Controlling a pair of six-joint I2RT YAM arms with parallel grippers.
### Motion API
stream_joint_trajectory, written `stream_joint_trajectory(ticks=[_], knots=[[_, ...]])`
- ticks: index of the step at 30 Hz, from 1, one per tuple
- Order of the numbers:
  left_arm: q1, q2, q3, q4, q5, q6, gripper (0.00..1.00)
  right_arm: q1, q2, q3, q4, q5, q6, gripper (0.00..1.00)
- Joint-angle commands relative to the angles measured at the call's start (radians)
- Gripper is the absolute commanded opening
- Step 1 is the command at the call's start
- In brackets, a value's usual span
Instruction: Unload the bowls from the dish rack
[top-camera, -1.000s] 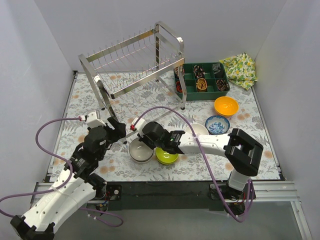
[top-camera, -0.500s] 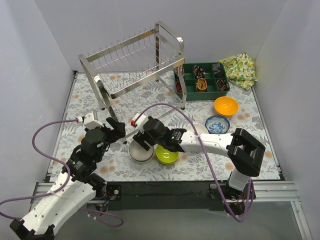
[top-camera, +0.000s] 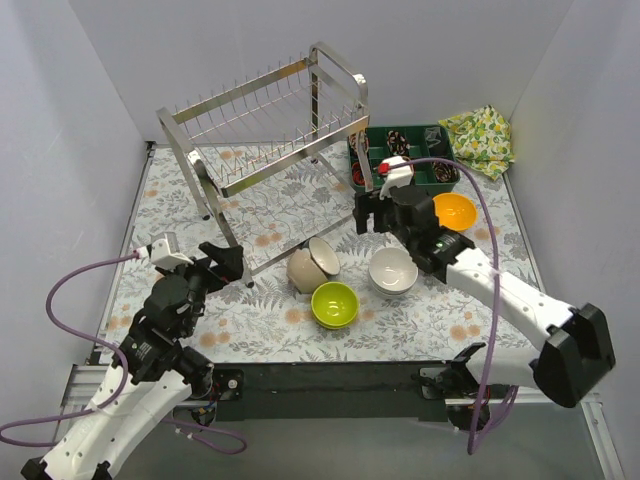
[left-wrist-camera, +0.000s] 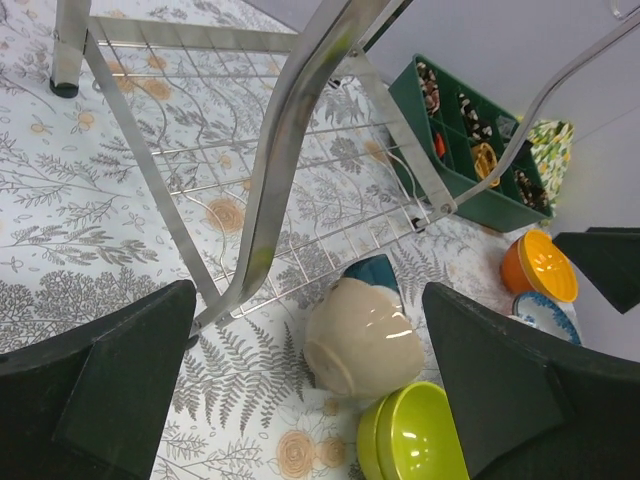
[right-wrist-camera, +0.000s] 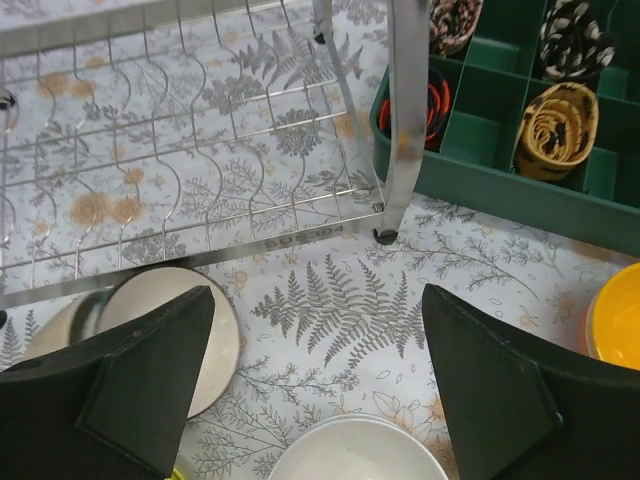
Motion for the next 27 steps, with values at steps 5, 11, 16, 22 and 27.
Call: stream_joint_trajectory(ticks=[5, 11, 16, 22, 27], knots=[[0.006, -0.067, -0.020, 0.013, -0.030, 0.022, 0.98, -0.010, -0.188, -0.112, 0.045, -0.081, 0.023, 0.93], [0.006, -0.035, -0.017, 0.019, -0.013, 0.030, 0.98, 0.007, -0.084, -0.126, 0.070, -0.348, 0.014, 0.89], [0.006, -0.023, -0.018, 0.018, 0.000, 0.033, 0.98, 0.082, 0.045, -0.048, 0.021, -0.368, -0.075, 0.87], [0.006, -0.015, -0.018, 0.016, -0.010, 0.036, 0.98, 0.166, 0.154, 0.006, 0.014, -0.335, -0.069, 0.86], [0.006, -0.004, -0.015, 0.013, -0.006, 0.038, 0.98, 0.241, 0.235, 0.064, 0.037, -0.359, -0.054, 0.85]])
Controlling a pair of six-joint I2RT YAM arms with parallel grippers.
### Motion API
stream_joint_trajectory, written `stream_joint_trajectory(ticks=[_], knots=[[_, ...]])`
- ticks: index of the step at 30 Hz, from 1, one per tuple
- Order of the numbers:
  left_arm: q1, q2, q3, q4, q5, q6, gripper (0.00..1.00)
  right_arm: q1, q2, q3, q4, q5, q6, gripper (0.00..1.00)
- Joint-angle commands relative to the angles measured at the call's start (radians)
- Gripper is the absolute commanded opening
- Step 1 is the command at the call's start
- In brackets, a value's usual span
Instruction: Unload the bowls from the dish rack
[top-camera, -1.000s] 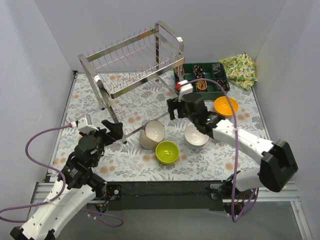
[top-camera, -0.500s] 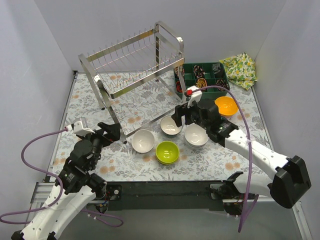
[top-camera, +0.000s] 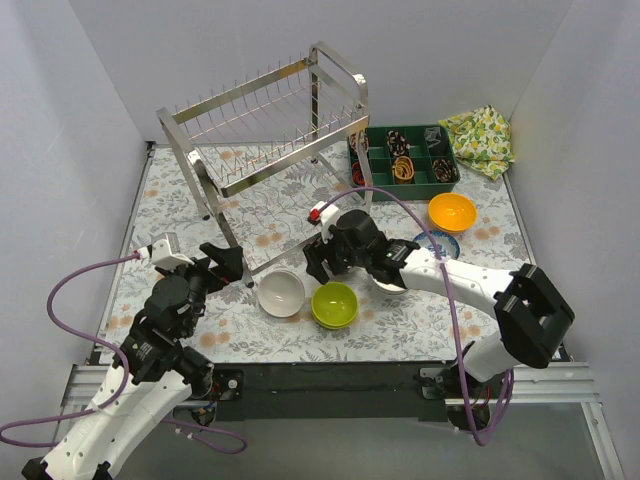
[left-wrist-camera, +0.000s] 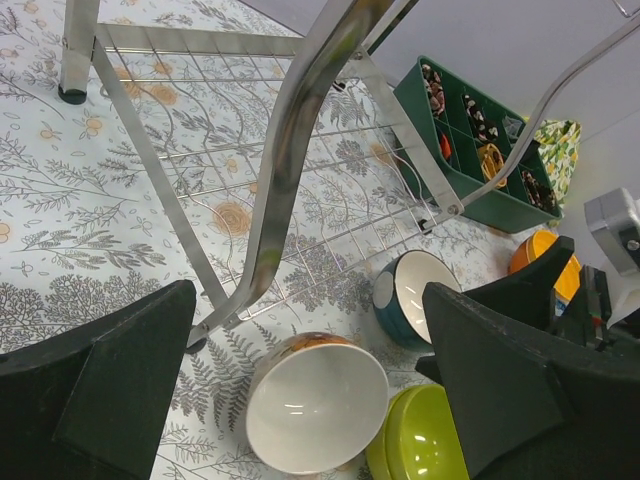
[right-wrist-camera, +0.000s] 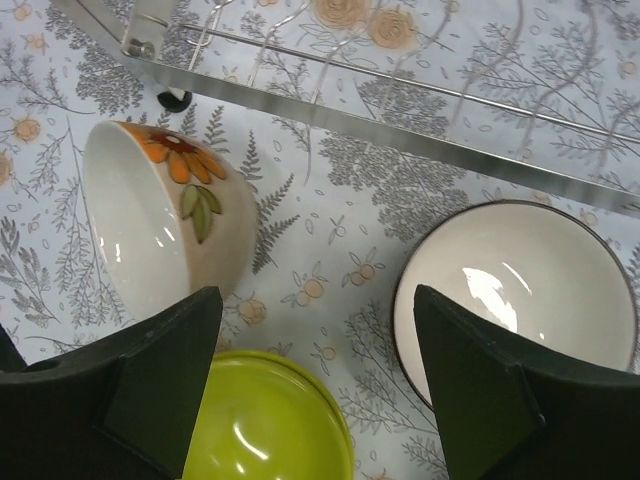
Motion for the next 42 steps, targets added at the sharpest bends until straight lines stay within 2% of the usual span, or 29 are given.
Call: stream_joint_trajectory(ticks=[1, 7, 12, 18, 20, 21, 23, 24, 29, 31, 33, 34, 39, 40, 42], knots=[[0.005, 0.016, -0.003, 0.006, -0.002, 0.018, 0.98, 0.062, 0.076, 0.090, 0.040, -0.025, 0.007, 0.85], [0.005, 0.016, -0.003, 0.002, -0.004, 0.016, 0.98, 0.085, 0.200, 0.173, 0.032, 0.034, 0.019, 0.82], [0.005, 0.018, -0.005, 0.000, -0.002, 0.018, 0.98, 0.082, 0.274, 0.219, 0.011, 0.134, 0.001, 0.70], [0.005, 0.023, -0.003, 0.002, -0.001, 0.021, 0.98, 0.085, 0.320, 0.253, -0.049, 0.157, -0.029, 0.67], [0.004, 0.026, -0.002, 0.000, 0.001, 0.021, 0.98, 0.084, 0.326, 0.253, -0.076, 0.188, -0.035, 0.61], [0.005, 0.026, -0.002, 0.000, 0.001, 0.022, 0.98, 0.085, 0.327, 0.251, -0.087, 0.218, -0.039, 0.51], [0.005, 0.026, -0.002, 0.000, 0.001, 0.022, 0.98, 0.084, 0.324, 0.251, -0.118, 0.243, -0.048, 0.41], [0.005, 0.026, 0.000, 0.000, 0.001, 0.022, 0.98, 0.085, 0.321, 0.251, -0.127, 0.267, -0.050, 0.32], [0.005, 0.021, -0.002, 0.002, 0.001, 0.026, 0.98, 0.084, 0.246, 0.233, -0.170, 0.358, -0.073, 0.15], [0.005, 0.023, -0.002, 0.000, 0.002, 0.026, 0.98, 0.084, 0.237, 0.233, -0.175, 0.357, -0.102, 0.15], [0.005, 0.023, 0.000, 0.000, 0.002, 0.027, 0.98, 0.084, 0.231, 0.235, -0.181, 0.343, -0.105, 0.24], [0.005, 0.020, 0.000, 0.002, 0.002, 0.026, 0.98, 0.084, 0.229, 0.235, -0.182, 0.320, -0.104, 0.32], [0.004, 0.009, -0.002, -0.003, -0.001, 0.029, 0.98, 0.085, 0.180, 0.242, -0.181, 0.252, -0.058, 0.53], [0.005, 0.006, 0.000, -0.003, -0.002, 0.027, 0.98, 0.085, 0.170, 0.251, -0.181, 0.240, -0.055, 0.60], [0.005, -0.005, 0.000, -0.001, -0.002, 0.016, 0.98, 0.084, 0.137, 0.264, -0.175, 0.243, -0.049, 0.68]])
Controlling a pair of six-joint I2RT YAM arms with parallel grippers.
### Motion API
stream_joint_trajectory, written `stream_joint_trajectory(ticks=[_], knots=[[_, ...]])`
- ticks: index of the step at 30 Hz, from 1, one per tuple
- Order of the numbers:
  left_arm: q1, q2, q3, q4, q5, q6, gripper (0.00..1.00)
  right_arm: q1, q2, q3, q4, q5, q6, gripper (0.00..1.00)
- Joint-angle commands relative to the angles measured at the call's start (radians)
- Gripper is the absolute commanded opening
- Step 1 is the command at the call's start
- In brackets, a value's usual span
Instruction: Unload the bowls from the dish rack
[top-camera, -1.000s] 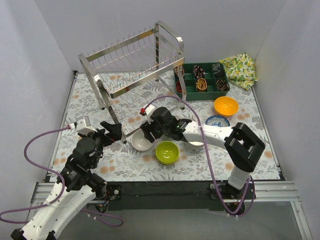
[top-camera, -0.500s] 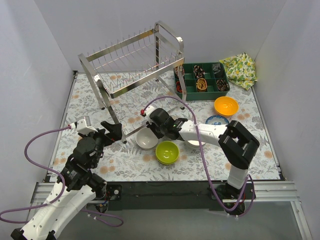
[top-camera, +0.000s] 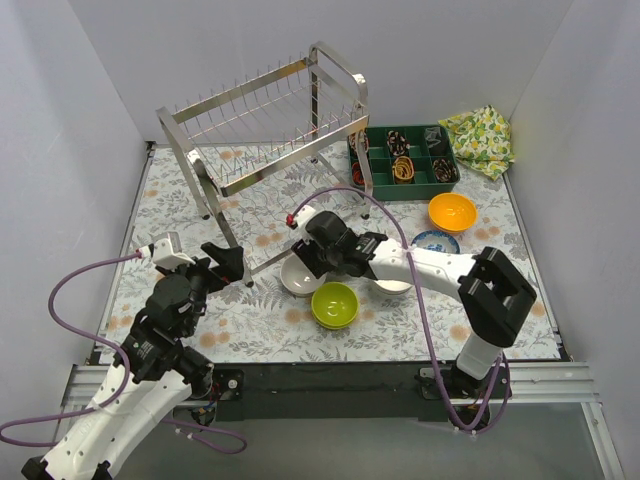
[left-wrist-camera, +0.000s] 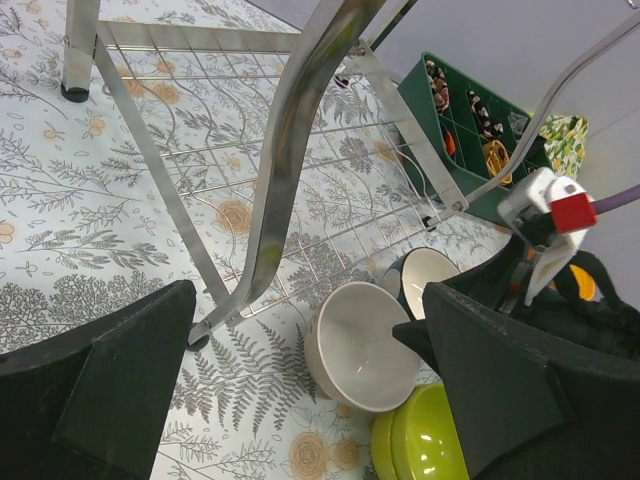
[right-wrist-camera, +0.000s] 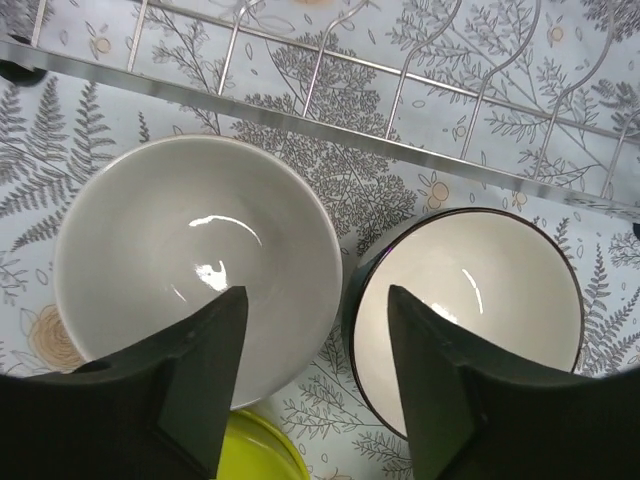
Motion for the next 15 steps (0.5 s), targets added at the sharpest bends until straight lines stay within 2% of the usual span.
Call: stream_joint_trajectory(ticks=[1, 4, 7, 10, 15], knots=[[0.004, -0.021, 0.001, -0.002, 0.001, 0.004, 0.98, -0.002, -0.098, 0.066, 0.010, -0.017, 0.016, 0.74], [0.004, -0.042, 0.018, -0.026, 0.007, -0.010, 0.98, -0.010, -0.140, 0.091, 0.011, 0.015, 0.015, 0.84], [0.004, -0.080, 0.039, -0.065, 0.002, -0.025, 0.98, -0.071, -0.184, 0.082, 0.013, 0.045, 0.035, 0.90], [0.004, -0.117, 0.069, -0.114, -0.010, -0.033, 0.98, -0.183, -0.259, 0.021, 0.016, 0.071, 0.081, 0.92], [0.004, -0.174, 0.130, -0.177, -0.036, -0.030, 0.98, -0.399, -0.512, -0.155, 0.033, 0.107, 0.122, 0.94]])
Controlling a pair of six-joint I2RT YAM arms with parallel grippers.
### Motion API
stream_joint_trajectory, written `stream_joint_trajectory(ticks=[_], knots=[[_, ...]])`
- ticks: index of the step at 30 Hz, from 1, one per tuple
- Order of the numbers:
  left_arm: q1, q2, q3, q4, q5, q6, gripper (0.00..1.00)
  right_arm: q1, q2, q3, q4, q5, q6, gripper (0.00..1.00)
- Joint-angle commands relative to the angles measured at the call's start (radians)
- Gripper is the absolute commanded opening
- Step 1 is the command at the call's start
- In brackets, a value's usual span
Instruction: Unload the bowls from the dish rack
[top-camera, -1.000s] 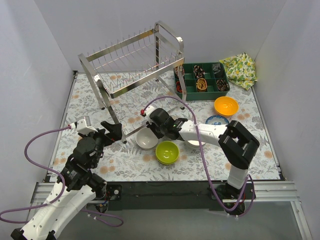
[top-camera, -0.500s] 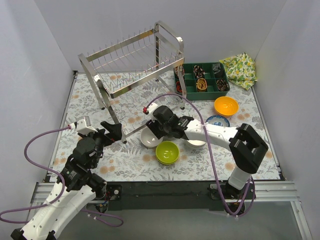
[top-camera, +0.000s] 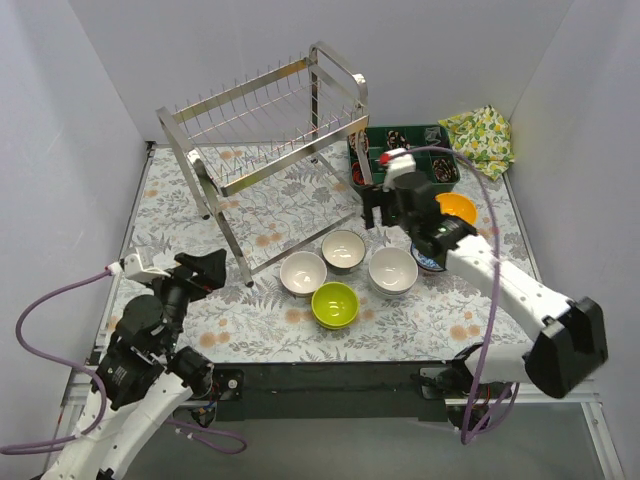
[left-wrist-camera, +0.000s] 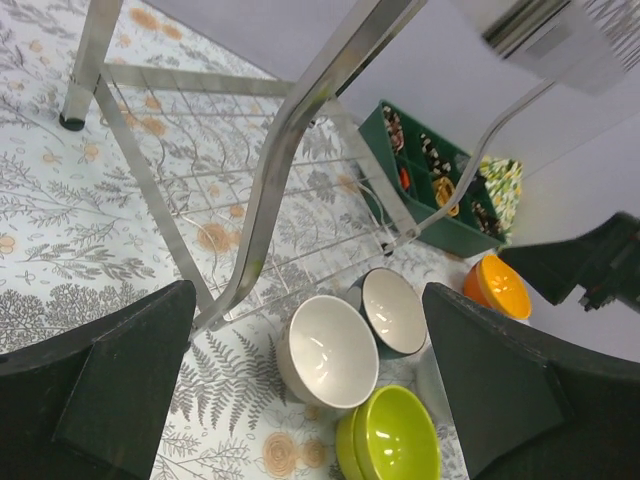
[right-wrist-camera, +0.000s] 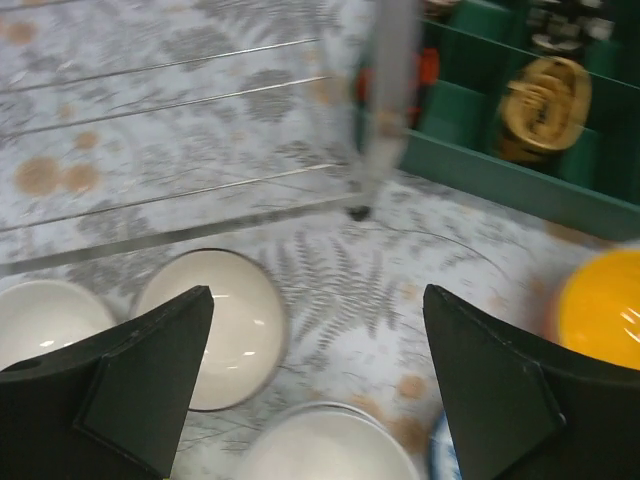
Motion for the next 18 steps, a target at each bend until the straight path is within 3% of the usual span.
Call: stream_joint_trajectory(ticks=[1, 7, 18], knots=[[0.004, -0.053, 0.087, -0.084, -0.036, 0.003, 0.98, -0.158, -0.228, -0.130, 0.014, 0.102, 0.051, 0.95], [0.004, -0.085, 0.156, -0.132, -0.066, 0.045, 0.98, -0.313, -0.585, -0.282, -0.035, 0.306, 0.028, 0.97], [0.003, -0.226, 0.173, -0.137, -0.191, 0.088, 0.98, -0.313, -1.194, -0.463, -0.081, 0.346, -0.078, 0.99]])
